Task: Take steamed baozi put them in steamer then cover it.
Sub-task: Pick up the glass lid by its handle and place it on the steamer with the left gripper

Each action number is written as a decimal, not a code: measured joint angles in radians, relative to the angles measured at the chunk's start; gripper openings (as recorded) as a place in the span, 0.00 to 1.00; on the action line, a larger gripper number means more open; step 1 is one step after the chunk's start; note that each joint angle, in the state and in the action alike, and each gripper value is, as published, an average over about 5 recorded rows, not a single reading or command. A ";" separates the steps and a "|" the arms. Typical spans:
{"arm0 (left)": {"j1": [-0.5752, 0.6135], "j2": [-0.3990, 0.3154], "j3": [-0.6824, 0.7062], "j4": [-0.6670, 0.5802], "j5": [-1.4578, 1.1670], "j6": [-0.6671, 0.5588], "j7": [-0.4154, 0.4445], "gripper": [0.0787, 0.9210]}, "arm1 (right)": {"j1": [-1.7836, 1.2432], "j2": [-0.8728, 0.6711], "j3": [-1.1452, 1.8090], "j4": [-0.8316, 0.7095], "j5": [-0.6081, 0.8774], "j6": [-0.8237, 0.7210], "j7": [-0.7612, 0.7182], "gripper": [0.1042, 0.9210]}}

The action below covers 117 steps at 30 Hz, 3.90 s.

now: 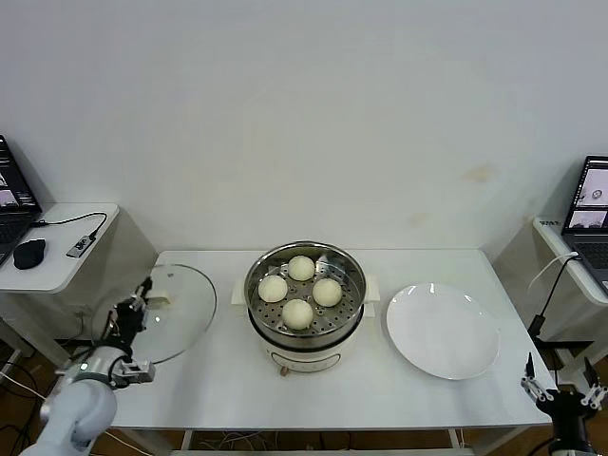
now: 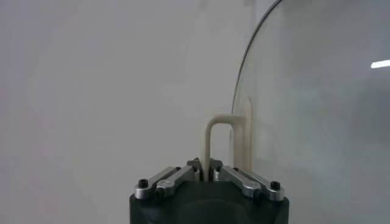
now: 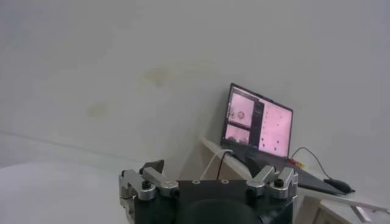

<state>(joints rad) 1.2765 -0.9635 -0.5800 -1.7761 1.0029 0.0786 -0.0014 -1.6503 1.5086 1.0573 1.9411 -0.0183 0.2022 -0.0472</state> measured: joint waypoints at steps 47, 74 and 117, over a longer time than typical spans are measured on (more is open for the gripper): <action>-0.470 -0.361 0.694 -0.030 0.299 0.468 0.341 0.08 | 0.067 0.067 -0.138 -0.105 -0.228 0.034 0.069 0.88; -0.454 -0.461 0.655 0.068 0.424 0.450 0.352 0.08 | 0.066 0.068 -0.150 -0.126 -0.240 0.044 0.068 0.88; -0.290 -0.412 0.621 -0.130 0.374 0.431 0.317 0.72 | 0.056 0.061 -0.160 -0.122 -0.243 0.045 0.065 0.88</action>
<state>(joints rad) 0.9866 -1.3758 0.0414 -1.9056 1.3770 0.5100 0.3155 -1.5941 1.5697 0.8970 1.8192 -0.2608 0.2471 0.0181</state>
